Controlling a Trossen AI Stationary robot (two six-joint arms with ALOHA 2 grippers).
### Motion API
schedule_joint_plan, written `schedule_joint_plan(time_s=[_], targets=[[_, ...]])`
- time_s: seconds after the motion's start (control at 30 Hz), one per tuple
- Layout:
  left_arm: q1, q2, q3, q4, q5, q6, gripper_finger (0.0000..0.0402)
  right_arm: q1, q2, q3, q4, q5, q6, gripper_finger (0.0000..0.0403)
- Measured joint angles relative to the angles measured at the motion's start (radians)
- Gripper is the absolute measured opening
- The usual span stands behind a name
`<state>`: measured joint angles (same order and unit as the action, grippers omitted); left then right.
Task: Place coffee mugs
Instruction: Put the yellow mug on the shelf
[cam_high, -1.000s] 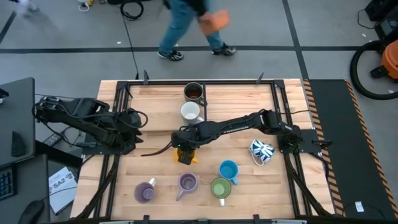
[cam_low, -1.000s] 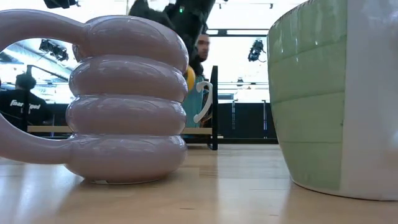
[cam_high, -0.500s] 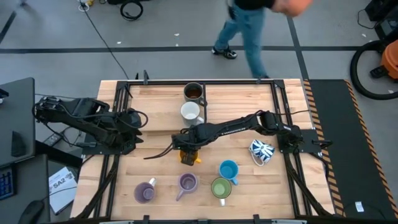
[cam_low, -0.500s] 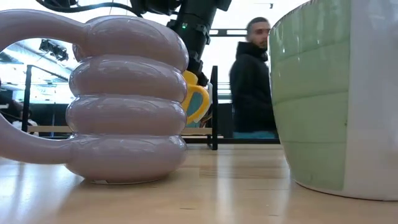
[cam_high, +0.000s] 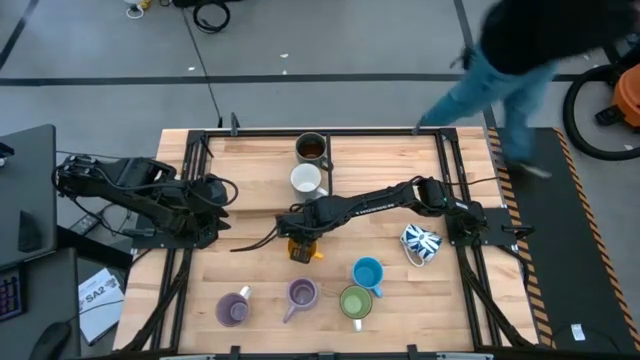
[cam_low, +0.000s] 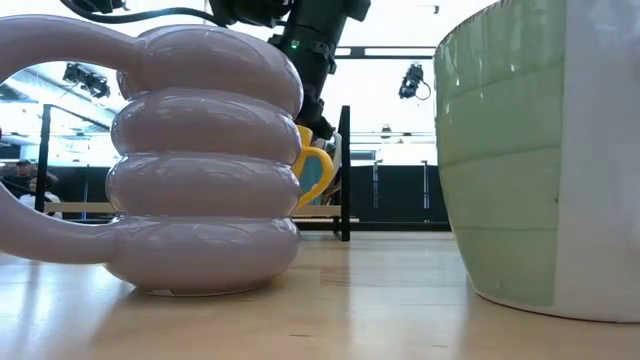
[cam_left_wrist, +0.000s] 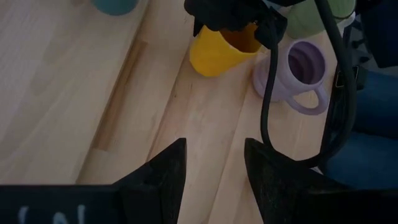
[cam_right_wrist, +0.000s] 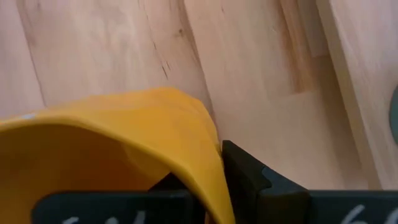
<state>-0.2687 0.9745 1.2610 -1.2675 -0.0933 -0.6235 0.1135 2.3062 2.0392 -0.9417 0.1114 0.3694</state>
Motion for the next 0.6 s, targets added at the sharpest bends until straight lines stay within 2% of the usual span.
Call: schedule_joint_plan(time_s=[0.23,0.6], targets=[[0.0,0.0,0.0,0.0,0.0,0.0,0.0169,-0.003,0.0,0.0,0.0,-0.003,0.004,0.0063],[0.0,0.0,0.0,0.0,0.0,0.0,0.0169,-0.023,-0.002,0.0,0.005,-0.008,0.006,0.0132]])
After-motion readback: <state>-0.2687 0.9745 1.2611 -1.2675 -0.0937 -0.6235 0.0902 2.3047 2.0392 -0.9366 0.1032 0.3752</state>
